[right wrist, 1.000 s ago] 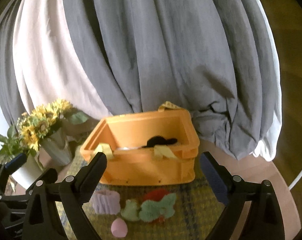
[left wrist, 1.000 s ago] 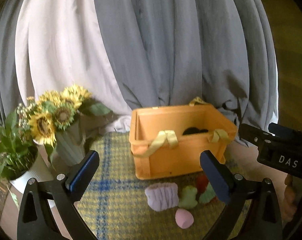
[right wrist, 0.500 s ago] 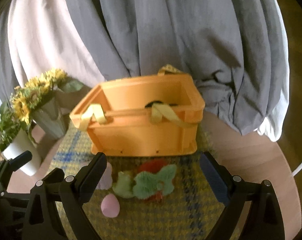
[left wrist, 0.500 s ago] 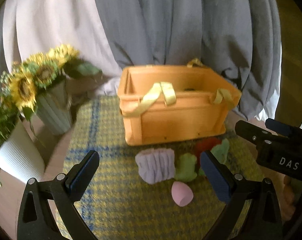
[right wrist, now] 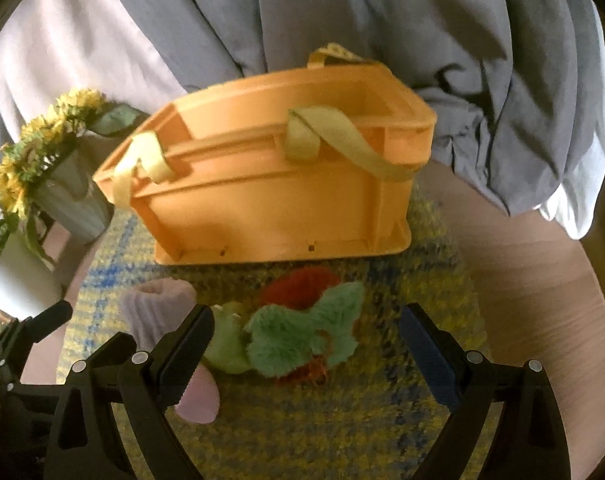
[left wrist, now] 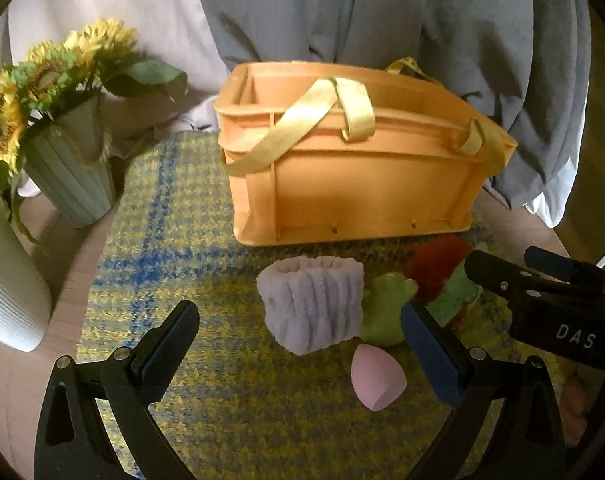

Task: Organize soft objects
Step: 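Grasp the lavender fuzzy headband with the left gripper while the right gripper grasps the red-green fuzzy plush, then lift the headband and red-green plush over the orange crate with both grippers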

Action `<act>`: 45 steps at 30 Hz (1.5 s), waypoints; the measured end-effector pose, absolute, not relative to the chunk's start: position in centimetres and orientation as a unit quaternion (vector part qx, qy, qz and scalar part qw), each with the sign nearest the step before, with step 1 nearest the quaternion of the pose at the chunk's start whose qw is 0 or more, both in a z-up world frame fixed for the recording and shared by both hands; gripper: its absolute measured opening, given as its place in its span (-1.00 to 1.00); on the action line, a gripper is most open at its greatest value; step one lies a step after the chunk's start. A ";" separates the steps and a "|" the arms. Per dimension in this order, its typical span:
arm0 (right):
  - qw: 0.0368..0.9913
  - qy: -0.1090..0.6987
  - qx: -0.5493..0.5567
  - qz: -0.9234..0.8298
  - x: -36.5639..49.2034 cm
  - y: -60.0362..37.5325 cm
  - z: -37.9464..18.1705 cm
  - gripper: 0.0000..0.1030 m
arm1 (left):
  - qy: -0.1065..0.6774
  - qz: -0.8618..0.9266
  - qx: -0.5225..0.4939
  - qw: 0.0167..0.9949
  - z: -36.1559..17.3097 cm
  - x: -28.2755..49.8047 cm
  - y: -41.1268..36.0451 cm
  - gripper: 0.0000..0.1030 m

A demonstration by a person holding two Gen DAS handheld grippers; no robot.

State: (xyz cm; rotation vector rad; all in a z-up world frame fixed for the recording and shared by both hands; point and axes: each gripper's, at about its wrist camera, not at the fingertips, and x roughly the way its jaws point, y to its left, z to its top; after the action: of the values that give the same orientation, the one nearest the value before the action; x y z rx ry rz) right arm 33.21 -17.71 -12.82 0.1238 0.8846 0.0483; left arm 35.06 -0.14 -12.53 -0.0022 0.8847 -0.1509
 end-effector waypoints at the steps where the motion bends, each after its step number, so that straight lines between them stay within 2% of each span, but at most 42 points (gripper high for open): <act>1: 0.900 0.432 0.060 0.023 33.5 -17.7 -13.2 0.84 | 0.430 -0.072 -0.001 0.900 -12.8 35.3 -0.2 0.98; 9: 0.888 0.456 0.062 0.025 35.4 -17.9 -15.2 0.81 | 0.450 -0.072 -0.008 0.890 -14.7 37.1 -0.1 0.98; 14: 0.878 0.473 0.067 0.026 36.3 -17.9 -16.6 0.68 | 0.453 -0.068 -0.004 0.889 -15.6 38.0 -0.4 0.85; 17: 0.871 0.484 0.073 0.026 36.6 -18.1 -17.5 0.53 | 0.455 -0.068 -0.004 0.888 -16.1 38.5 -0.5 0.80; 23: 0.861 0.502 0.076 0.037 37.0 -18.0 -19.2 0.21 | 0.464 -0.074 -0.012 0.882 -17.0 39.1 -0.5 0.41; 25: 0.860 0.503 0.072 0.042 37.0 -17.7 -19.5 0.03 | 0.465 -0.075 -0.015 0.882 -17.1 39.2 -0.5 0.11; 27: 0.863 0.500 0.064 0.042 37.0 -17.5 -19.6 -0.10 | 0.464 -0.078 -0.015 0.882 -17.2 39.2 -0.5 -0.09; 31: 0.868 0.492 0.058 0.039 36.8 -17.5 -19.4 -0.25 | 0.458 -0.077 -0.010 0.886 -17.0 39.1 -0.5 -0.30; 37: 0.875 0.478 0.059 0.040 36.2 -17.7 -18.6 -0.27 | 0.447 -0.082 -0.003 0.891 -16.1 38.3 -0.6 -0.48; 45: 0.890 0.451 0.056 0.043 34.8 -17.6 -16.1 -0.27 | 0.416 -0.083 0.002 0.906 -13.8 36.6 -0.3 -0.49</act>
State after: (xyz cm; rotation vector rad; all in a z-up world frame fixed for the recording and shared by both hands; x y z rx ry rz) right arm 34.84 -17.58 -16.09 0.1154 0.9377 0.0894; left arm 36.57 -0.31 -13.76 0.0042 0.8587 -0.1709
